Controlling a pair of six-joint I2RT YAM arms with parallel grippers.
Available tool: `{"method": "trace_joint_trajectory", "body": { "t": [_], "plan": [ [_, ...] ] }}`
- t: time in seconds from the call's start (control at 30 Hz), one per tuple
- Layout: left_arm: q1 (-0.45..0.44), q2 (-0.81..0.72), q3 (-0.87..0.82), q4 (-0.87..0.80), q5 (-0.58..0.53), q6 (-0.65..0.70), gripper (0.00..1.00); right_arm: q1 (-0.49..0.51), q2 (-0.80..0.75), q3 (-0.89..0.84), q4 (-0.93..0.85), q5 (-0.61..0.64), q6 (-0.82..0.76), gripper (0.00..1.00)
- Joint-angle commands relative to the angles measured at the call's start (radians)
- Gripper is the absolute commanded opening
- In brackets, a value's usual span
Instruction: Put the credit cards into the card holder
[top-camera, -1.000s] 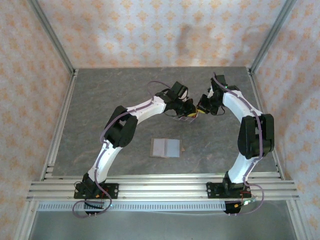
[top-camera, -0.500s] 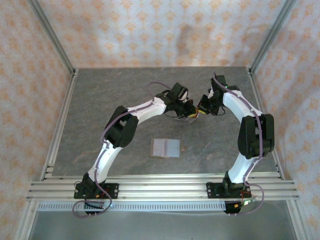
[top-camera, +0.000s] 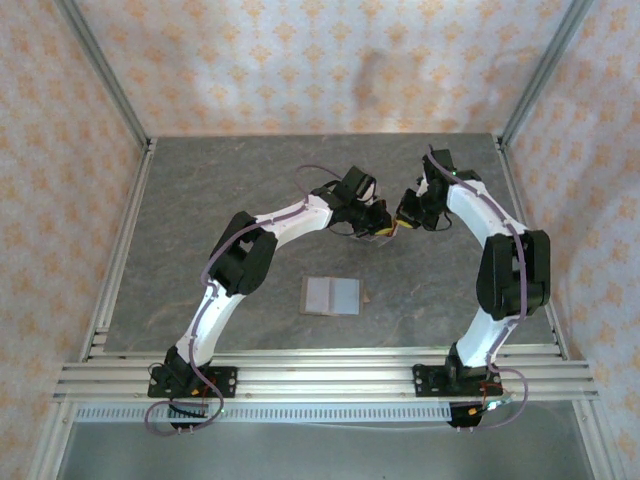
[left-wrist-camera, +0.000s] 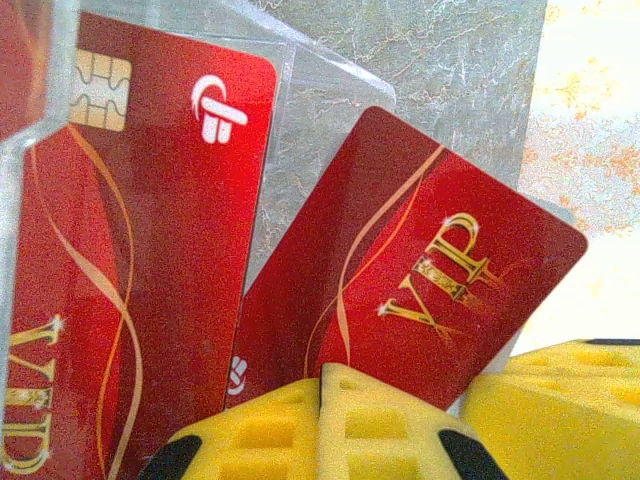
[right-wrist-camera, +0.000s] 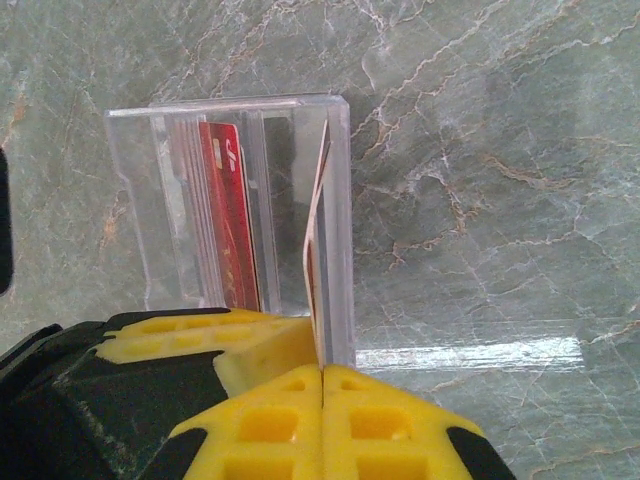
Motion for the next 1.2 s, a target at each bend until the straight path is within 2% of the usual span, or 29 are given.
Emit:
{"method": "trace_joint_trajectory", "body": {
  "t": [0.0,0.3,1.17],
  "plan": [
    [-0.005,0.054,-0.009,-0.048,-0.041,0.005,0.02,0.006,-0.053,0.040,-0.018,-0.025,-0.011,0.04],
    [-0.003,0.059,-0.005,-0.052,-0.043,0.009,0.02,0.008,-0.056,0.045,-0.026,-0.017,-0.011,0.00],
    [0.043,0.019,0.015,-0.076,-0.031,0.021,0.02,0.032,-0.121,0.067,-0.073,-0.007,-0.017,0.00]
  ]
}}
